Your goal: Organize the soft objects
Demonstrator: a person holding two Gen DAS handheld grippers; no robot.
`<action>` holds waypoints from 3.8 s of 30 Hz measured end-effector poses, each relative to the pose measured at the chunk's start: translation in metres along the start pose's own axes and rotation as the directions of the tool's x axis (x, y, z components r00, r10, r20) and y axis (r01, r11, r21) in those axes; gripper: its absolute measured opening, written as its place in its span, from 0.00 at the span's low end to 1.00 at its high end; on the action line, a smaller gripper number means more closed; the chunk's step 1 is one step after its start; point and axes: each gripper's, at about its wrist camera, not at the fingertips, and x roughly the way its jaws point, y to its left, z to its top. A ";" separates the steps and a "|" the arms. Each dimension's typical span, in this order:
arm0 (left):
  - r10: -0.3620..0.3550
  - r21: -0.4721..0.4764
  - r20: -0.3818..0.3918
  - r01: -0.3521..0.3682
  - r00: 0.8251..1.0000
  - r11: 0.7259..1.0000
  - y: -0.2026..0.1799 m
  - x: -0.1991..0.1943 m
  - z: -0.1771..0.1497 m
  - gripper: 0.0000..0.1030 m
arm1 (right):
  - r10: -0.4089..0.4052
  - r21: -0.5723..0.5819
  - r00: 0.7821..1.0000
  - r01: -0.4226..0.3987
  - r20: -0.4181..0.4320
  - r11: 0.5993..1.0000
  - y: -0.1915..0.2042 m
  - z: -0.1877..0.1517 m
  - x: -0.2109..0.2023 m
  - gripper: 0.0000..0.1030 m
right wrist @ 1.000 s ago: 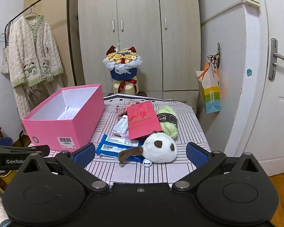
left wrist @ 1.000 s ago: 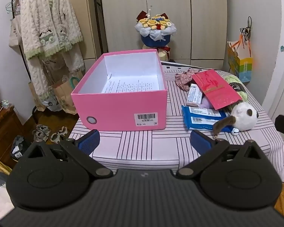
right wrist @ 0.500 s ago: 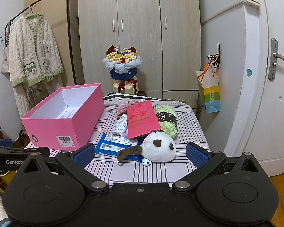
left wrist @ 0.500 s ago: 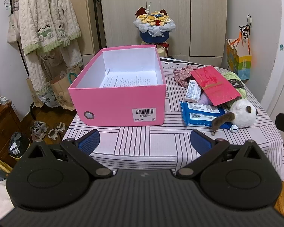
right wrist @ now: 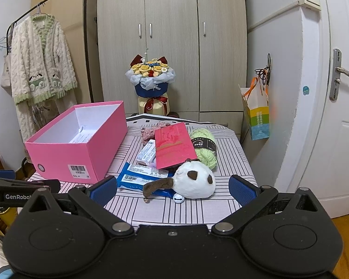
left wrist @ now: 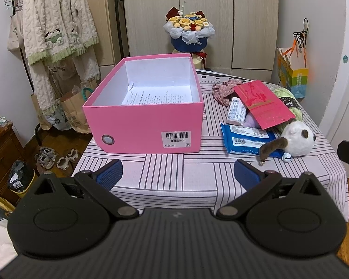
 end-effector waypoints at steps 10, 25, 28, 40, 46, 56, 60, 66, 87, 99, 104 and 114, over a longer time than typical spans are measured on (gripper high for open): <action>0.000 -0.001 0.000 0.000 1.000 1.000 -0.001 0.000 0.000 1.00 | -0.002 -0.008 1.000 0.002 -0.001 1.000 0.000 -0.001 0.001 1.00; -0.043 -0.045 0.131 0.049 0.991 0.998 0.005 -0.017 -0.009 1.00 | -0.006 -0.061 0.999 0.009 0.034 0.998 0.008 -0.006 -0.005 1.00; -0.041 -0.046 0.148 0.048 0.988 0.998 0.007 -0.022 -0.009 1.00 | -0.004 -0.080 0.999 0.007 0.042 0.997 0.010 -0.006 -0.006 1.00; -0.055 -0.008 0.149 0.057 0.987 0.998 -0.004 -0.018 -0.008 1.00 | 0.037 -0.065 0.998 -0.034 0.049 0.997 -0.003 -0.009 -0.004 1.00; -0.074 0.011 0.128 0.074 0.989 0.997 -0.014 -0.007 -0.003 1.00 | 0.070 -0.096 0.995 -0.063 0.077 0.993 -0.012 -0.011 0.001 1.00; -0.173 0.021 0.093 0.172 0.981 0.985 -0.038 0.039 -0.001 1.00 | 0.107 -0.116 0.990 -0.097 0.089 0.989 -0.041 -0.031 0.052 1.00; -0.268 0.031 0.072 0.266 0.961 0.963 -0.053 0.067 -0.003 1.00 | 0.160 -0.079 0.985 -0.156 0.060 0.985 -0.059 -0.042 0.085 1.00; -0.366 0.064 0.047 0.363 0.929 0.930 -0.083 0.096 0.005 0.99 | 0.175 -0.111 0.985 -0.173 0.009 0.979 -0.065 -0.053 0.128 1.00; -0.608 -0.014 -0.085 0.609 0.790 0.793 -0.136 0.164 0.013 0.68 | 0.315 0.032 0.949 -0.315 0.007 0.949 -0.086 -0.064 0.179 0.80; -0.634 0.014 -0.127 0.641 0.763 0.768 -0.136 0.136 0.004 0.64 | 0.253 0.023 0.967 -0.253 0.014 0.967 -0.076 -0.066 0.145 0.75; -0.619 0.020 -0.156 0.629 0.769 0.777 -0.126 0.118 -0.001 0.64 | 0.246 -0.012 0.969 -0.246 -0.024 0.969 -0.063 -0.065 0.129 0.75; -0.592 -0.018 -0.235 0.606 0.771 0.795 -0.080 0.077 -0.001 0.64 | 0.285 -0.116 0.953 -0.296 -0.104 0.948 -0.015 -0.048 0.094 0.75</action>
